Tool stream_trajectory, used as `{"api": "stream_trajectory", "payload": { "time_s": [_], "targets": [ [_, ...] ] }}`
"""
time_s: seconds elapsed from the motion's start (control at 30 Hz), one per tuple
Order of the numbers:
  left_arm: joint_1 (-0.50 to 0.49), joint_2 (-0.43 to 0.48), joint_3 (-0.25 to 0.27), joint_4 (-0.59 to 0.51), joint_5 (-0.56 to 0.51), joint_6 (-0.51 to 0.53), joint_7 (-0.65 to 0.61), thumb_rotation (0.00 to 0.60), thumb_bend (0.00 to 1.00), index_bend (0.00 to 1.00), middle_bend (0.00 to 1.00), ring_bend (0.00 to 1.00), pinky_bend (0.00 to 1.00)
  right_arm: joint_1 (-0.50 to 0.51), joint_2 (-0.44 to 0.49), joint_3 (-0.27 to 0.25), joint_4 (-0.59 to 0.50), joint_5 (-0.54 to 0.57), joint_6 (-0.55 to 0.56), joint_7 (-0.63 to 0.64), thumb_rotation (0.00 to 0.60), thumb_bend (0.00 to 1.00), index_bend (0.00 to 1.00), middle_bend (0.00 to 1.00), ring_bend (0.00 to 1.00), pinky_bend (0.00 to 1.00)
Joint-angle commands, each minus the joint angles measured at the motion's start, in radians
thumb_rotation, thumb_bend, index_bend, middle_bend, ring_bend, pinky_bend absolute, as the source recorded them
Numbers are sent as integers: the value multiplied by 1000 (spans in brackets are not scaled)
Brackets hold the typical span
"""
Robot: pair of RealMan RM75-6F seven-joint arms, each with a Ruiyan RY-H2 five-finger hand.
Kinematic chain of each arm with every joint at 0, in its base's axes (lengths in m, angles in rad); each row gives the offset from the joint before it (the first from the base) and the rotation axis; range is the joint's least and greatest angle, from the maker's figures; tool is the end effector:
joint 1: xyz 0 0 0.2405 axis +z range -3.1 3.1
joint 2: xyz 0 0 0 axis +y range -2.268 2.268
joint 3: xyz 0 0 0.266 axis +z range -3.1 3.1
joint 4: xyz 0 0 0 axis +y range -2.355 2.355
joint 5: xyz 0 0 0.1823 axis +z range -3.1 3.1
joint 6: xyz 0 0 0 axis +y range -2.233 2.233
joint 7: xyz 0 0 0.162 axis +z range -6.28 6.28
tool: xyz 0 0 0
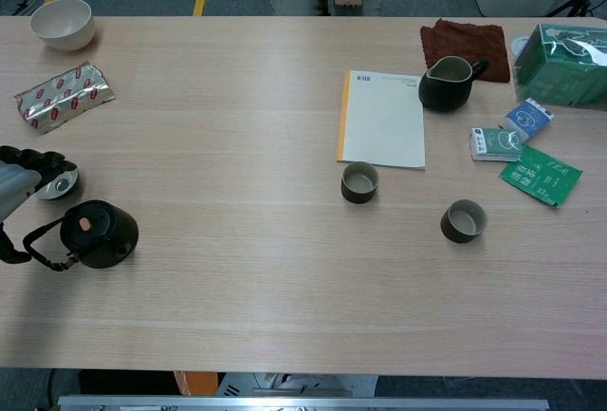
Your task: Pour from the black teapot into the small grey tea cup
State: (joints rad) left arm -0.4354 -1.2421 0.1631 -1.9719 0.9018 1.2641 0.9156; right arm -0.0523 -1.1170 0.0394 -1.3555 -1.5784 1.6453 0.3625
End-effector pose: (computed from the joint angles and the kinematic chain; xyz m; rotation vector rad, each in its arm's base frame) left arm -0.2712 0.2132 0.0734 -1.8338 -0.9059 -0.1862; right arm -0.3492 -0.1499 0.2286 1.2759 -0.9143 1.0236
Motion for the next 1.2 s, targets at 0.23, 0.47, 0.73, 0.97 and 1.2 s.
{"api": "stream_trajectory", "payload": {
  "time_s": [0.23, 0.47, 0.73, 0.97, 1.2],
  "targets": [
    [-10, -32, 0, -5, 10, -17, 13, 600, 94, 0, 0, 0, 0, -5, 0, -1, 5, 5, 3, 8, 600, 145, 270, 251, 144, 273],
    [-38, -57, -31, -1, -20, -33, 25, 600, 94, 0, 0, 0, 0, -7, -1, 1, 11, 8, 4, 15, 600, 146, 270, 251, 143, 272],
    [-81, -87, -86, 11, -88, -50, 29, 600, 94, 0, 0, 0, 0, -8, -5, 2, 23, 14, 2, 25, 600, 146, 270, 251, 144, 272],
    [-121, -97, -126, 12, -129, -51, 33, 600, 95, 0, 0, 0, 0, -8, -8, 4, 28, 17, -1, 30, 600, 146, 270, 251, 143, 272],
    [-158, -125, -151, 49, -166, -45, 47, 600, 95, 0, 0, 0, 0, -7, -9, 5, 30, 20, -4, 31, 600, 146, 270, 251, 143, 272]
  ]
}}
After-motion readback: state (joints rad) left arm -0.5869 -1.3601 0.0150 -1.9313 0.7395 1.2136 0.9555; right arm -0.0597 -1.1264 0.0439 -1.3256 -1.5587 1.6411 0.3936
